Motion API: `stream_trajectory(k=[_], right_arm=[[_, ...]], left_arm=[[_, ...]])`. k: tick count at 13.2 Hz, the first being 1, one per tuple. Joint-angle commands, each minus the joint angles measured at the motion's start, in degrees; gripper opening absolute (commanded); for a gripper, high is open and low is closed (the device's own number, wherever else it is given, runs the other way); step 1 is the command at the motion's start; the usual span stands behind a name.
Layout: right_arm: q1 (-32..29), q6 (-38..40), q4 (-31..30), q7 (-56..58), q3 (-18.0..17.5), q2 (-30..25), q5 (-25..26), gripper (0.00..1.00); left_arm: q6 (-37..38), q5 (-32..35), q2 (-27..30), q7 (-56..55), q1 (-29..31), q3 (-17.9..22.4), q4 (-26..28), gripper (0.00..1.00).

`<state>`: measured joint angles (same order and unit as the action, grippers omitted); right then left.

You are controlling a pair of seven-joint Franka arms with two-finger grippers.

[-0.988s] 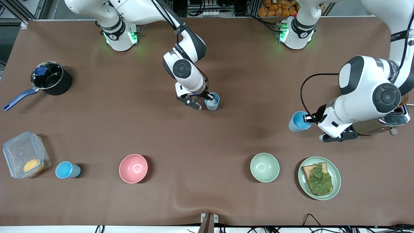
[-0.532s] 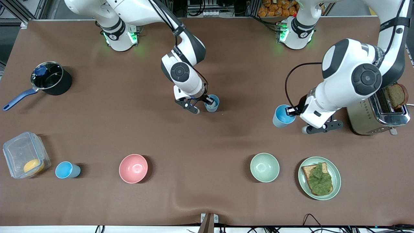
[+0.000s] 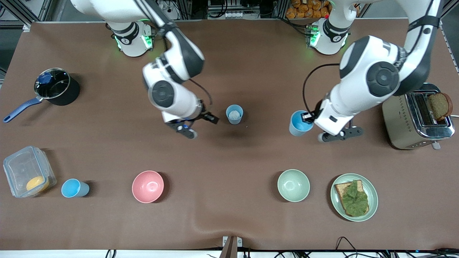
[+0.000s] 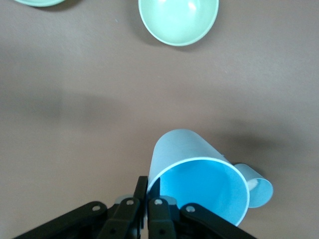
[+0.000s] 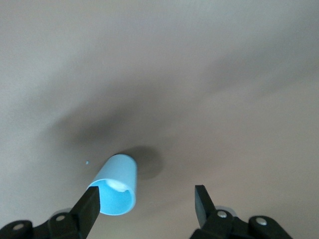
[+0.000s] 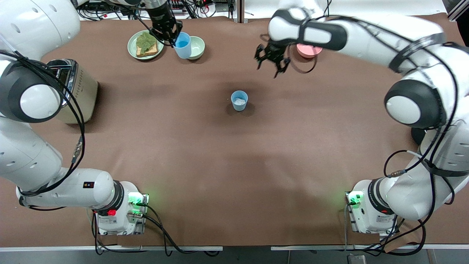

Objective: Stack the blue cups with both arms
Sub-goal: 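Open the right gripper while the left gripper carries its cup over, then lower the left cup into the placed cup while the right gripper withdraws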

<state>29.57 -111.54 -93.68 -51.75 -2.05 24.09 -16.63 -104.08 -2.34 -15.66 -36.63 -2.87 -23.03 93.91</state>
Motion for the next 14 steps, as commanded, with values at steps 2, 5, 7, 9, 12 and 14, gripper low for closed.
stream_trajectory(k=[2, 5, 7, 9, 12, 14], right_arm=[[-8.1, 6.0, -1.9, 15.0, -0.9, -7.4, 5.4, 1.0], [-15.6, 9.6, -5.2, 25.9, -0.9, -15.2, 7.3, 1.0], [-20.2, 11.5, -10.6, 31.2, -0.9, -23.9, 8.8, 1.0], [-25.6, 12.7, -13.5, 40.3, -0.9, -28.6, 9.4, 1.0], [-30.1, 16.2, -10.3, 46.6, -0.9, -28.5, 9.4, 1.0], [-31.4, 17.1, -7.2, 46.5, -0.9, -26.9, 9.6, 1.0]], left_arm=[[0.3, -4.2, -1.5, -6.9, -4.2, -0.1, -1.2, 0.0], [-1.7, -4.1, -3.0, -9.3, -6.5, -0.1, -0.3, 0.0], [-1.8, -3.9, -3.0, -13.3, -8.7, 0.0, 1.1, 0.0], [-2.0, -4.0, -3.0, -14.3, -9.9, -0.6, 2.1, 0.0], [-6.1, -4.0, -4.0, -17.9, -13.6, -0.9, 4.9, 0.0], [-9.8, -3.9, -5.6, -22.8, -16.5, -0.8, 6.0, 0.0]])
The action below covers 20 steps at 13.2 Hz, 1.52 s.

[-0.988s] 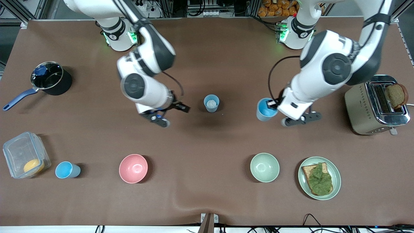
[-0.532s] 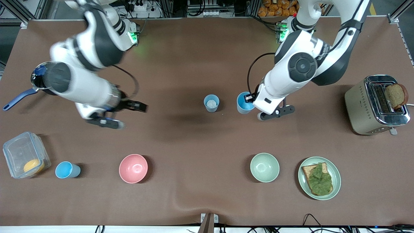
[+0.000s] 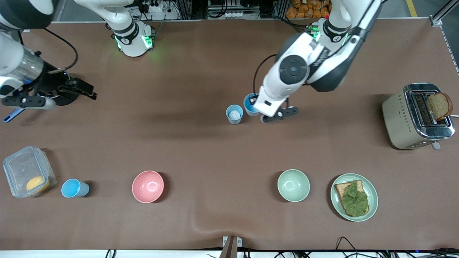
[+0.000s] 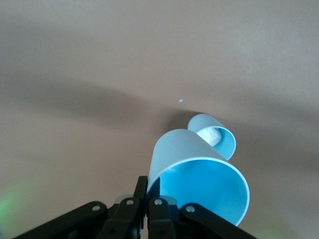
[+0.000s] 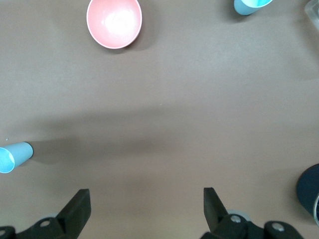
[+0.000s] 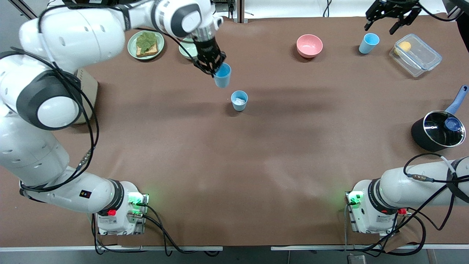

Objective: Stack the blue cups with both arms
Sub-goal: 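Lower the left cup into the placed cup while the right gripper withdraws, then open the left gripper to release the stacked blue cup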

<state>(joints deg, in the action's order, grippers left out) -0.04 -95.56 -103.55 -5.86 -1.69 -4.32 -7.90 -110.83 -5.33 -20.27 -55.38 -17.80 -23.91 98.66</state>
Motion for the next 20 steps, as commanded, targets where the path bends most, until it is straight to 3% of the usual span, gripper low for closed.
stream_trajectory(k=[1, 4, 7, 15, 17, 20], right_arm=[[-2.6, 1.1, 4.9, 0.7, -1.3, 2.7, 0.9, 1.0], [-3.3, 0.9, 11.2, 0.8, -1.3, 6.7, 0.9, 1.0], [-3.2, 1.0, 15.2, 0.8, -1.4, 7.2, 1.0, 1.0], [-2.9, 2.6, 17.7, 1.0, -1.4, 7.3, 3.2, 1.0], [-3.2, 3.3, 18.2, 1.1, -1.4, 7.8, 3.0, 1.0], [-3.1, 3.4, 18.3, 1.1, -1.4, 7.9, 3.1, 1.0]], left_arm=[[-5.0, -0.8, -2.0, -5.8, -3.4, 0.1, 1.4, 0.0], [-9.5, 0.1, -4.1, -6.3, -5.2, 0.2, 1.6, 0.0], [-12.7, 2.9, -6.0, -6.4, -6.0, 0.3, 1.6, 0.0], [-14.2, 5.8, -8.1, -6.5, -5.8, 0.3, 2.6, 0.0], [-14.1, 5.7, -7.9, -7.6, -5.2, 0.3, 2.6, 1.0], [-14.0, 5.7, -6.4, -8.0, -4.8, 0.5, 1.9, 1.0]])
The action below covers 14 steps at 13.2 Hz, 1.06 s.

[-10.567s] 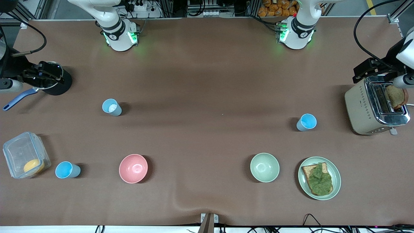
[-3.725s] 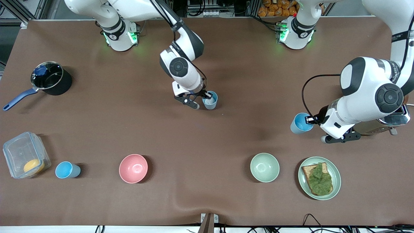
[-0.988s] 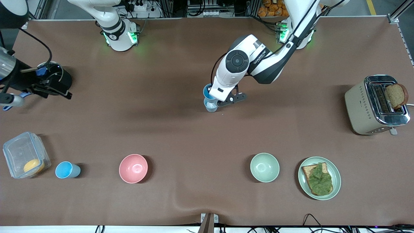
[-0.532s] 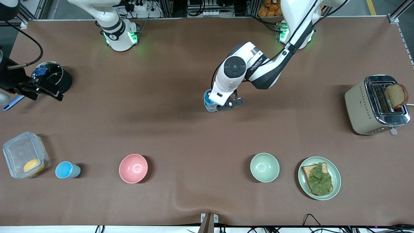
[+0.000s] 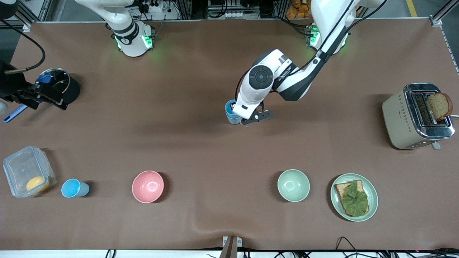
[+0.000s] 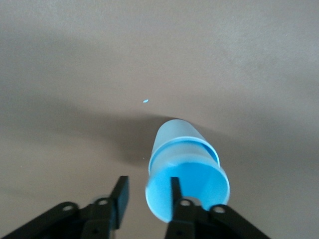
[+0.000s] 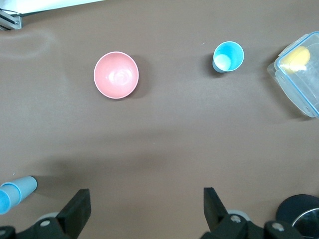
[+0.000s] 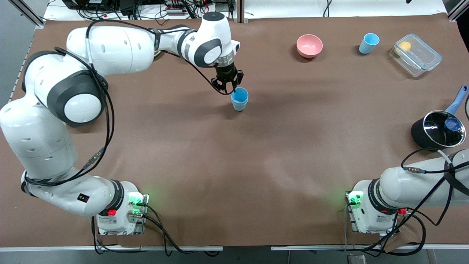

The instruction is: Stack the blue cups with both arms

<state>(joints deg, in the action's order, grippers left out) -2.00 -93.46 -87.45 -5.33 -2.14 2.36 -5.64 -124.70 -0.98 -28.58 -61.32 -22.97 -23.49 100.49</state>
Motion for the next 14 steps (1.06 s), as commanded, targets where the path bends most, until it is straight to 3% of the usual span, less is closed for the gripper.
stream_trajectory(k=[1, 4, 8, 14], right_arm=[[-1.3, 1.3, 2.2, 0.7, -0.9, 1.4, 0.7, 1.0], [-1.3, 1.2, 2.2, 2.0, -0.9, 1.4, 0.9, 1.0], [-1.1, 2.1, 1.8, 1.9, -0.9, 1.4, 0.9, 1.0], [-1.0, 2.6, 1.7, 1.7, -0.9, 2.0, 1.2, 1.0]], left_arm=[[0.2, 1.4, 3.3, -1.7, 1.5, 0.3, -0.2, 1.0], [0.5, 4.5, 8.2, 0.5, 4.9, 0.3, -0.6, 1.0], [9.5, 7.7, 11.5, 3.5, 10.0, 0.3, -6.6, 1.0], [16.7, 7.6, 17.4, 22.3, 22.1, 0.0, -8.9, 1.0]])
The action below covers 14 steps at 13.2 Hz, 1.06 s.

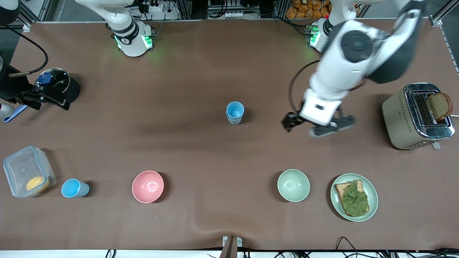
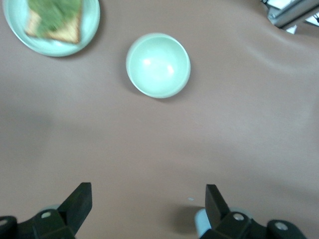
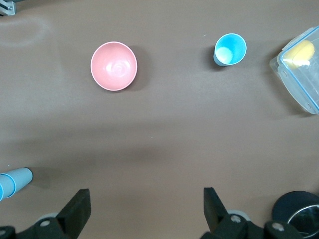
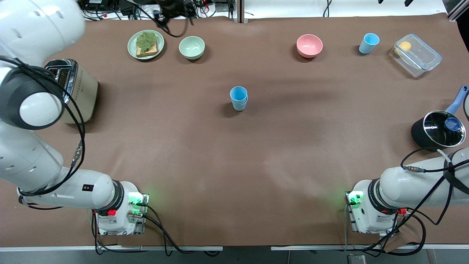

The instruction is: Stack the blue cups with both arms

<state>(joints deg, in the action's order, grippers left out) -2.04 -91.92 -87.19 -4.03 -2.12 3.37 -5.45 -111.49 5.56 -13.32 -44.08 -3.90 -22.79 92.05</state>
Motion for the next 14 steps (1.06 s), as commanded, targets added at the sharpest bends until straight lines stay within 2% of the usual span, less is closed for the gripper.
stream_trajectory(k=[1, 4, 10, 12, 14], right_arm=[[-0.8, 1.0, 1.2, 0.3, -1.0, 1.0, 1.4, 1.0], [-0.3, 1.2, 1.0, 0.0, -1.0, 1.0, 1.4, 1.0], [-0.2, 1.4, 0.5, 0.1, -1.0, 1.3, 4.0, 1.0], [-0.5, 1.7, -0.7, 0.4, -1.0, 1.3, 4.6, 1.0], [-0.5, 3.2, -0.9, 0.7, -1.0, 1.3, 7.5, 1.0]], left_arm=[[5.6, 0.7, 2.5, 7.0, 3.9, -0.6, -1.5, 1.0], [13.6, 0.2, 2.9, 14.8, 8.2, -0.6, -6.1, 1.0], [16.7, -3.6, 5.8, 22.5, 14.3, -0.9, -6.3, 1.0], [16.7, -4.3, 7.8, 26.0, 14.1, 0.1, -5.5, 1.0], [18.3, -4.3, 8.8, 28.8, 12.5, 3.5, -5.3, 1.0]])
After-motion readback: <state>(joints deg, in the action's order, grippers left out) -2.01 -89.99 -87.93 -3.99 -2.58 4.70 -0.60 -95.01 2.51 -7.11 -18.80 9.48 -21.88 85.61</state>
